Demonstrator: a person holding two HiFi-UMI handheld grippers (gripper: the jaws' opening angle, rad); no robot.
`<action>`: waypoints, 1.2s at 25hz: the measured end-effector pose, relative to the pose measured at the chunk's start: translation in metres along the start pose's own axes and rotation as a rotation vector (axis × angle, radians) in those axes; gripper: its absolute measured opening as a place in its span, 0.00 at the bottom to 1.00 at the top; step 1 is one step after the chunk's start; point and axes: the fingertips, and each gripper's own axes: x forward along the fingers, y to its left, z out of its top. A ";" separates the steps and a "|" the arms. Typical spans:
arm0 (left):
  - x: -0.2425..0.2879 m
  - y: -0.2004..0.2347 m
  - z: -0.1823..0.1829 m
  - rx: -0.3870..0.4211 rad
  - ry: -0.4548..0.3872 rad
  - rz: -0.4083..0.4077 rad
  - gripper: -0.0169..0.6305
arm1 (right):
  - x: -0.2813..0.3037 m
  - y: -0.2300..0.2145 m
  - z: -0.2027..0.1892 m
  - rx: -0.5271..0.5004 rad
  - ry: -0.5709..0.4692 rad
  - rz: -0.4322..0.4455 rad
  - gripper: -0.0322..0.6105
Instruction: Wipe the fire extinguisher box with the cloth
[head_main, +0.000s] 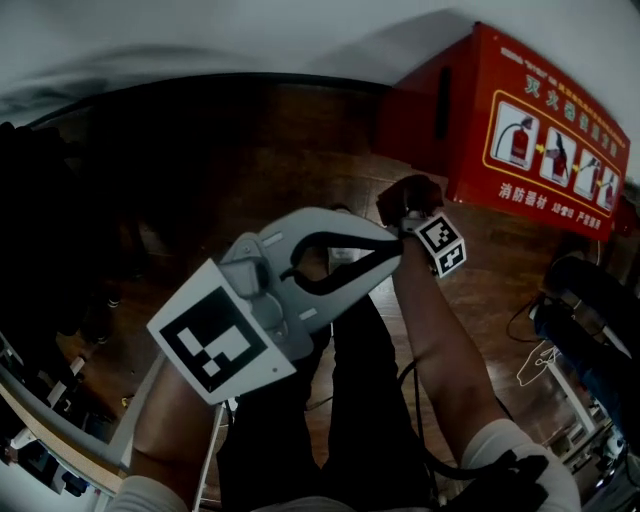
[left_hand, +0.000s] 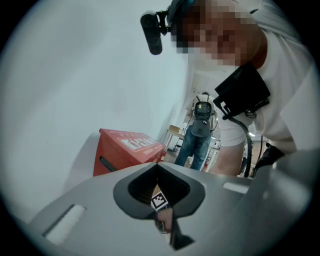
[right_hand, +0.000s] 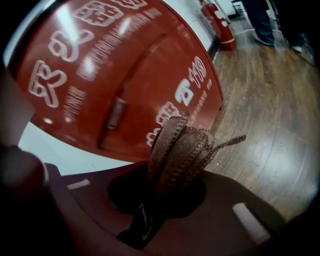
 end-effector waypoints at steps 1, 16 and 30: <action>-0.004 -0.010 0.012 0.002 0.000 0.005 0.03 | -0.023 0.017 0.001 -0.036 0.019 0.016 0.12; -0.103 -0.138 0.231 0.201 -0.205 0.120 0.03 | -0.341 0.379 0.055 -1.328 0.323 0.522 0.12; -0.133 -0.053 0.251 0.078 -0.296 0.615 0.03 | -0.284 0.502 0.036 -2.539 1.294 1.033 0.12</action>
